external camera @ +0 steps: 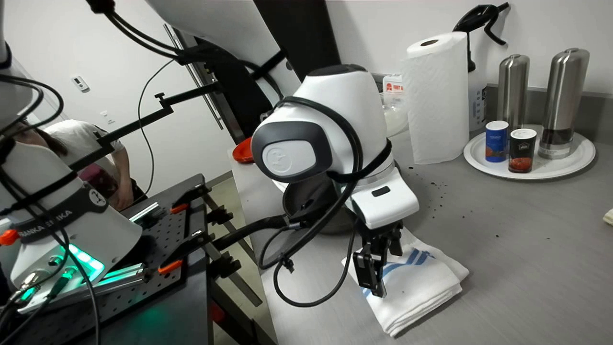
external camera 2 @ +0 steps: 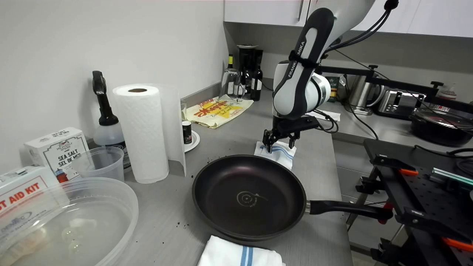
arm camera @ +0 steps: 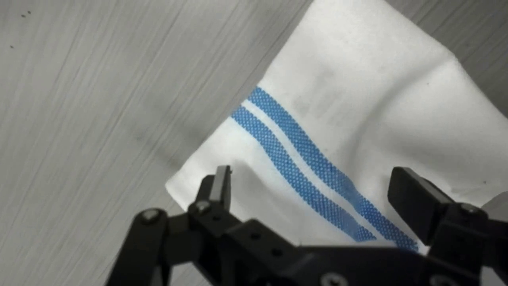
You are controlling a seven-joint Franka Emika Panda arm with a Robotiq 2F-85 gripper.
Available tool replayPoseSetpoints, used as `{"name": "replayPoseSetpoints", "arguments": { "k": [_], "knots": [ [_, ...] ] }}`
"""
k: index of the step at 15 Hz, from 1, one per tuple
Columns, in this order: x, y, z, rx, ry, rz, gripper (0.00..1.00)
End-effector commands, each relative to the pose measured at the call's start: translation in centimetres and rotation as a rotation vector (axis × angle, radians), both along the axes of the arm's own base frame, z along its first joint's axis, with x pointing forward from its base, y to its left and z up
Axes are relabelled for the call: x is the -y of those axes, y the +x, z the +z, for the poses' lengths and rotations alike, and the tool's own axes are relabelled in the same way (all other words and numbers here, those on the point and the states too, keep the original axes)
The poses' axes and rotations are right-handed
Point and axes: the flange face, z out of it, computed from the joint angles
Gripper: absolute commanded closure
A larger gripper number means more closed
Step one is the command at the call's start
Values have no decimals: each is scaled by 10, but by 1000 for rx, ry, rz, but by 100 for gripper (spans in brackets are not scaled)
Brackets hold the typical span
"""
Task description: Use the right white towel to wipe the pan
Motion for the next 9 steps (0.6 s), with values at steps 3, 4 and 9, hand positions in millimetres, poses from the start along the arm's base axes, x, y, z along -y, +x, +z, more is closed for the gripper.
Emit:
{"name": "replayPoseSetpoints", "arguments": {
  "k": [3,4,9],
  "knots": [
    [1,8,-21,1,-28,-13,26],
    [1,9,-23,-1,-25,-12,27],
    [3,13,-22,4,-29,-16,61]
  ]
}}
